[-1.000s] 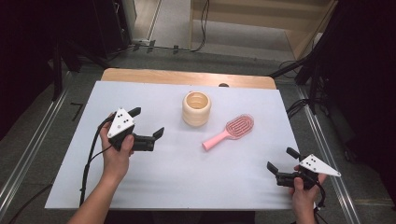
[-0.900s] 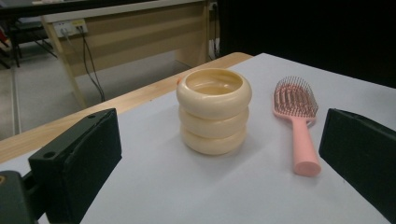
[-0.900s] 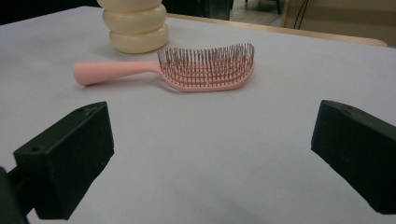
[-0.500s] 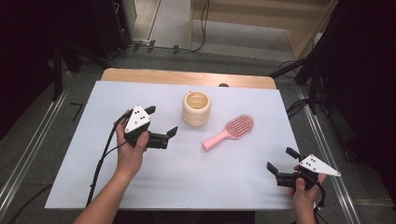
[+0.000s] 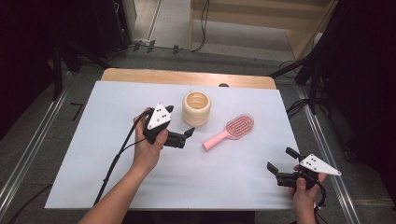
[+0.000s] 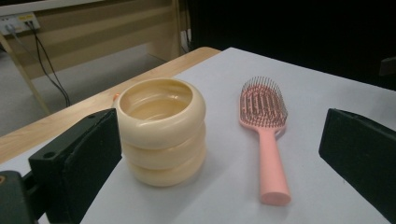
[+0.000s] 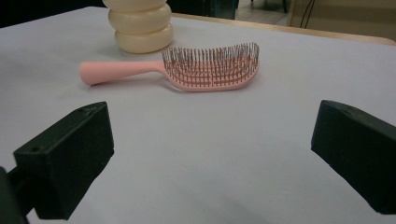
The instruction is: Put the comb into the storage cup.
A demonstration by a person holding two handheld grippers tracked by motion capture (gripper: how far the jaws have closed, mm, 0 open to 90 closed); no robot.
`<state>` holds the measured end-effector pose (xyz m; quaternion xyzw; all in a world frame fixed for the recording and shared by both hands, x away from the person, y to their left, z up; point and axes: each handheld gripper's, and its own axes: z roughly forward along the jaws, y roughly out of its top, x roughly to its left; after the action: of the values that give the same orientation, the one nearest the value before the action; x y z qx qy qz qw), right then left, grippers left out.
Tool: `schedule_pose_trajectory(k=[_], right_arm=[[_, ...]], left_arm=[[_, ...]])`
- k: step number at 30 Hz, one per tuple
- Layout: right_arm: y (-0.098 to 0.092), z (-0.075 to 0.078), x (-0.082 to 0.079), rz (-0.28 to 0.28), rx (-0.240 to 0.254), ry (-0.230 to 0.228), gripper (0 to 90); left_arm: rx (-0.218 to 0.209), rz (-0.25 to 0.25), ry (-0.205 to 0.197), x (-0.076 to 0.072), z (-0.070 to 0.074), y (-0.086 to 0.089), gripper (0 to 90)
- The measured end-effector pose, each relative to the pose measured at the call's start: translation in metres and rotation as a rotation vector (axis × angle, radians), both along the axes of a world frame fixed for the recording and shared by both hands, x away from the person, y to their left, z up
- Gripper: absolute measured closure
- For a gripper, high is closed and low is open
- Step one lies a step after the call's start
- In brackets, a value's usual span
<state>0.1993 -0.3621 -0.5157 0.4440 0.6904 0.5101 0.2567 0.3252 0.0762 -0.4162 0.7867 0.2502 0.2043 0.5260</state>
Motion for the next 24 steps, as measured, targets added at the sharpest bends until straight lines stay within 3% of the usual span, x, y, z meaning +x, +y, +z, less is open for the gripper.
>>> schedule_pose_trajectory(k=[16,24], right_arm=[[0.001,0.000,0.000,0.005,-0.007,-0.009,0.0],[0.001,0.000,0.001,0.008,-0.008,-0.010,0.0]], left_arm=[[0.035,-0.067,0.039,0.016,-0.005,-0.042,0.0],[0.078,-0.112,0.054,0.022,-0.005,-0.060,0.0]])
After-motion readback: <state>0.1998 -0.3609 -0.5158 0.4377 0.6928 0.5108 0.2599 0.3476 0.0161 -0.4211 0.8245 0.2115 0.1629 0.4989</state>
